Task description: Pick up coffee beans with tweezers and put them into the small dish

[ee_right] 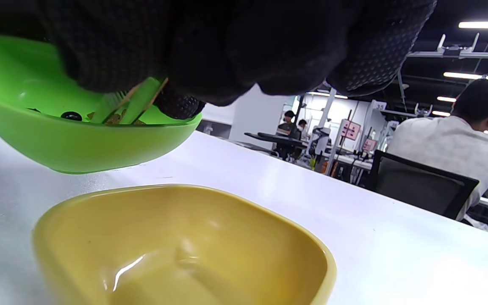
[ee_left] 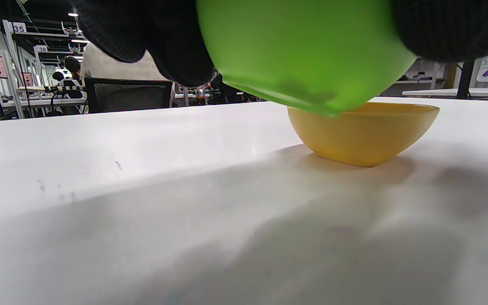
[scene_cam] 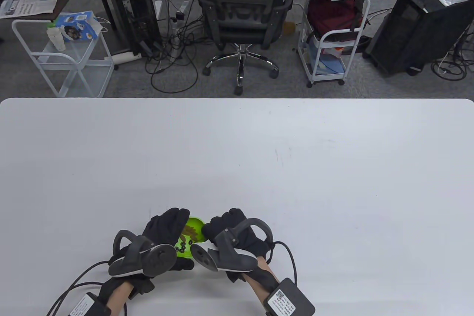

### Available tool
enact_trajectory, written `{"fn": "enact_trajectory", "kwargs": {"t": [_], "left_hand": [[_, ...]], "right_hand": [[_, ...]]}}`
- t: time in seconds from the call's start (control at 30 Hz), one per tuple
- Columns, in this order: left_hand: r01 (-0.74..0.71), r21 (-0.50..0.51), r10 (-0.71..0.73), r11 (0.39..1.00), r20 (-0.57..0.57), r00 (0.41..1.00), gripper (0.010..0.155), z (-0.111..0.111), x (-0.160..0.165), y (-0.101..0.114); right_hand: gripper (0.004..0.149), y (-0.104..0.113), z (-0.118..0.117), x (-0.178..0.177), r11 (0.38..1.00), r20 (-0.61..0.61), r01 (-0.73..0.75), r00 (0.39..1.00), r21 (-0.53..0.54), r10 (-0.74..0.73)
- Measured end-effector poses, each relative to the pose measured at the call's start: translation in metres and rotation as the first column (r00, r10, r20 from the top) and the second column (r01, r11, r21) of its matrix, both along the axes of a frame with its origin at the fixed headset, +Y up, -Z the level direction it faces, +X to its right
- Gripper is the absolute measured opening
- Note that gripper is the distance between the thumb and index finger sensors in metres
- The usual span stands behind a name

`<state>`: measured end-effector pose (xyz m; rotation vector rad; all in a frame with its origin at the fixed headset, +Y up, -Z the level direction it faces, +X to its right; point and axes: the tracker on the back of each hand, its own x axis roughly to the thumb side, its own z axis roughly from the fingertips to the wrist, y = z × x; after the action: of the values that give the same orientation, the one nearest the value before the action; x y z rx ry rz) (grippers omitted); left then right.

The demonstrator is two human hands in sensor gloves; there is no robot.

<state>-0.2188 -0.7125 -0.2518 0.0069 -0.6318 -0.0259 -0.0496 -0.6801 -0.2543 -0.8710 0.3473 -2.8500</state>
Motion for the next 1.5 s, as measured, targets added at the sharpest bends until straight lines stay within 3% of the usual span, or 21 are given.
{"fn": "enact_trajectory", "kwargs": {"t": [1.1,1.5], "left_hand": [[0.012,0.007,-0.012,1.0,0.004,1.0,0.116,0.002,0.002,0.001],[0.012,0.009,-0.012,1.0,0.001,1.0,0.116,0.002,0.002,0.001]], "right_hand": [[0.042,0.006,-0.003,0.01,0.996,0.029,0.067,0.997,-0.064,-0.065],[0.041,0.021,-0.01,0.06,0.957,0.148,0.274,0.955,-0.099,-0.258]]}}
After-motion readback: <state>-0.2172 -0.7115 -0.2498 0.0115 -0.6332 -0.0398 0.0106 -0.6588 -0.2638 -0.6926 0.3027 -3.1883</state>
